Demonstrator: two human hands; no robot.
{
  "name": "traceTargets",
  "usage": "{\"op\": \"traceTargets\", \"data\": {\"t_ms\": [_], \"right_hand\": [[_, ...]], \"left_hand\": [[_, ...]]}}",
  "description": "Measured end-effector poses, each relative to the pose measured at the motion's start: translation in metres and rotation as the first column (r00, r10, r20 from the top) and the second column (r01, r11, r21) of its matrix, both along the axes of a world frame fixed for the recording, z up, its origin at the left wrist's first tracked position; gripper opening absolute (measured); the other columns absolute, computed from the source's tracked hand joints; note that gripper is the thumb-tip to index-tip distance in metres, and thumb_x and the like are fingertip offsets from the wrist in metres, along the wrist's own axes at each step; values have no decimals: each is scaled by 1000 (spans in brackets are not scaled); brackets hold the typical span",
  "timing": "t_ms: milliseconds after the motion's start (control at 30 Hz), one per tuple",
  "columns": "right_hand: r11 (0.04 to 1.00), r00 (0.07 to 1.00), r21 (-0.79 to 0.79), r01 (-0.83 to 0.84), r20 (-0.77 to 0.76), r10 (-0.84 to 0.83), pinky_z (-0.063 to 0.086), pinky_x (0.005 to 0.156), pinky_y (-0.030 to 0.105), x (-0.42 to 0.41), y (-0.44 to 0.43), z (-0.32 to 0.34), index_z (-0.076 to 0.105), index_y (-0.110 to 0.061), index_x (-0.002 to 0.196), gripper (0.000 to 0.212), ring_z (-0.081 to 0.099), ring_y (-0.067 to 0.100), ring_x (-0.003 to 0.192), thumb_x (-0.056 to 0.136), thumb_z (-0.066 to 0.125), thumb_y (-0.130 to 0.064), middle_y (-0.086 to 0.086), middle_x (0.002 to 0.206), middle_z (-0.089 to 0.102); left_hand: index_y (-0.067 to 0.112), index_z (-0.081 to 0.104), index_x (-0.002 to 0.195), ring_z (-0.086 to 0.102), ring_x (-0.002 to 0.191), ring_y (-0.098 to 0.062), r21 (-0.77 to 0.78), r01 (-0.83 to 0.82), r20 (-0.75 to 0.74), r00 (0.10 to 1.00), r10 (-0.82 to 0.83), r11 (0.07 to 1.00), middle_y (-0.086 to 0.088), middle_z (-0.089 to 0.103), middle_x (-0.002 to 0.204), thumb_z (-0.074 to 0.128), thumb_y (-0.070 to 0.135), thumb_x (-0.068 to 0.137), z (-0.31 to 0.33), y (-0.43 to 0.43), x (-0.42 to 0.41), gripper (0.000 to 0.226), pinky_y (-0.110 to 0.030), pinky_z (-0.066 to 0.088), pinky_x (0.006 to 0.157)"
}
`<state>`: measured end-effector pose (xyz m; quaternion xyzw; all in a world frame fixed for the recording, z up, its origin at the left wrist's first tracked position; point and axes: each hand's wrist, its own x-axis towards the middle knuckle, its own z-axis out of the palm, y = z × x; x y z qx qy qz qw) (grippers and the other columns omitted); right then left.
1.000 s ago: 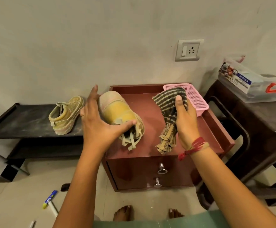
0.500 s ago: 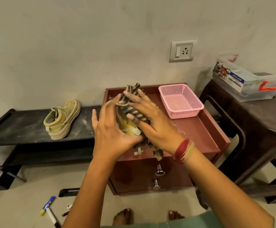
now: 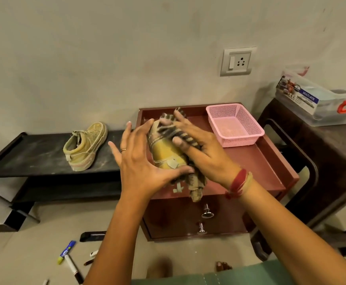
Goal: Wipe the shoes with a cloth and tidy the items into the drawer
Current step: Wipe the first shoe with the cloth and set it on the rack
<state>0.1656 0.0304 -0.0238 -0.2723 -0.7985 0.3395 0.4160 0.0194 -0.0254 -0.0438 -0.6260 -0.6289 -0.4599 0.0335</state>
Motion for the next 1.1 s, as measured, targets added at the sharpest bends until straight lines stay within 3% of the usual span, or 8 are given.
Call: {"op": "traceTargets", "data": {"t_ms": [133,267,400,500,667,800,900,1100], "right_hand": [[993,994,-109,43,-100,-54,35,110,36,-3,3,4,54,-11,129,57,43,11,130,87,52,-51,8,137,51],[999,1000,-26,-28,6,28,26,115,30,-5,0,-1,50,-12,132,43,28,9,139,93,51,-29,6,141,47],[993,994,-116,-20,-110,8,30,113,33,-9,1,1,50,-11,132,58,36,11,136,89,49,-49,4,139,49],[997,997,-30,-74,-18,74,26,113,26,-11,-6,-3,49,-12,132,41,28,10,139,93,52,-24,2,139,49],[989,986,-147,-14,-168,-11,39,103,24,-18,-4,-5,53,-11,129,64,49,6,123,85,49,-57,0,130,57],[988,992,-113,-103,-79,95,31,109,22,-21,-9,-12,49,-16,130,38,36,5,133,93,51,-25,-19,132,49],[985,984,-165,-47,-180,17,40,103,25,-27,-6,-10,53,-9,129,55,49,11,124,88,50,-47,-1,129,57],[982,991,-170,-79,-117,59,41,97,17,-36,-6,-14,56,-12,125,46,50,0,118,90,52,-41,-4,124,60]], "left_hand": [[22,41,139,24,143,-21,5,-12,3,1000,12,1000,5,46,140,50,93,45,1,1,-1,118,-70,4,110],[27,38,138,21,143,-17,13,-4,22,1000,4,1000,6,44,141,49,94,46,-2,-1,-4,114,-70,4,110],[25,38,139,21,144,-17,15,-15,51,999,14,1000,6,41,142,48,95,46,-5,-3,-7,117,-65,3,112],[23,38,139,24,143,-18,33,-13,64,998,11,999,14,35,136,46,96,47,-8,-7,-11,117,-66,7,112],[24,37,137,29,141,-23,37,-8,102,995,4,999,7,40,139,48,95,48,-11,-11,-16,114,-67,9,112],[24,36,132,38,136,-31,52,-1,85,996,-4,999,5,44,135,51,93,51,-15,-14,-23,108,-71,19,106],[24,37,132,41,133,-32,32,-11,125,992,7,999,-7,49,136,56,91,49,-15,-12,-27,108,-69,23,105],[26,35,132,39,131,-33,-3,-24,181,983,24,1000,-10,47,137,62,86,47,-19,-14,-38,108,-69,30,100]]}}
